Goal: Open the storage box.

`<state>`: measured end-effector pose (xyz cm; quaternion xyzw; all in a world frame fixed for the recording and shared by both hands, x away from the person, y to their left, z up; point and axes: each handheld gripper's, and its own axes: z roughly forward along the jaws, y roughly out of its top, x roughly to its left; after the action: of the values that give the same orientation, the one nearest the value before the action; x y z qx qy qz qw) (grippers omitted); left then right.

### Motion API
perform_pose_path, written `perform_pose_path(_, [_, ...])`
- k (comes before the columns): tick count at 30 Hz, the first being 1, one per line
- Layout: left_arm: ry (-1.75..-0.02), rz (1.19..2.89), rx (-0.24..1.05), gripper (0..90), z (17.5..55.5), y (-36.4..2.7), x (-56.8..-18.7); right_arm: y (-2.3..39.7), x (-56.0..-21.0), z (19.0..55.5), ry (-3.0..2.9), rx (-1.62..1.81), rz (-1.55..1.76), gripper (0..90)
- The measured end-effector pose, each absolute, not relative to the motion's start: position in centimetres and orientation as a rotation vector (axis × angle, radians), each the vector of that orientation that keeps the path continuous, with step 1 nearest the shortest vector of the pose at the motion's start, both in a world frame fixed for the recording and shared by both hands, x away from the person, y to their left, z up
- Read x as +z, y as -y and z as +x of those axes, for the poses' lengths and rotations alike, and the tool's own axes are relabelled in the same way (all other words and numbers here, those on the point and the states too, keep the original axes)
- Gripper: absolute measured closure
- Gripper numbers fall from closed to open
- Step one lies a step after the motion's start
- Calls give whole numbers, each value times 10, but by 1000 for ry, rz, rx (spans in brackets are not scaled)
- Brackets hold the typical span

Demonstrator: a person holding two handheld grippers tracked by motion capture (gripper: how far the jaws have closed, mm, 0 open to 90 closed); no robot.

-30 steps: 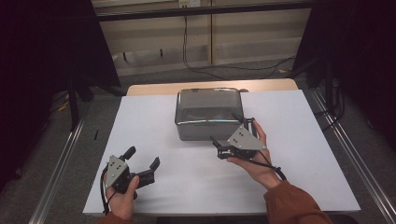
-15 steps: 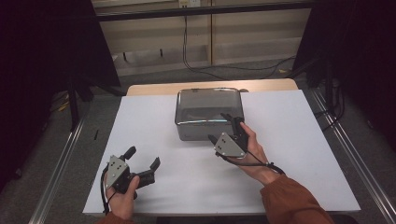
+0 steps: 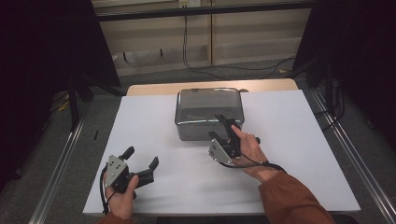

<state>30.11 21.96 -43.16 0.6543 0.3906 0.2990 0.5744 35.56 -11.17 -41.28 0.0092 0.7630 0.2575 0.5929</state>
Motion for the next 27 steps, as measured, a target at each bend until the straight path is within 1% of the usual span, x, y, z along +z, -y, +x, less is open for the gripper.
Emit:
perform_pose_path(13, [-909, 1541, 703, 34, 301, -219, -431, 98, -425, 353, -1752, 359, -174, 462])
perform_pose_path(20, [-914, 1537, 701, 33, 301, -220, -432, 94, -431, 355, -1770, 296, -185, 587])
perform_pose_path(27, [-909, 1544, 700, 34, 301, -220, -432, 94, -433, 358, -1795, 282, -170, 671])
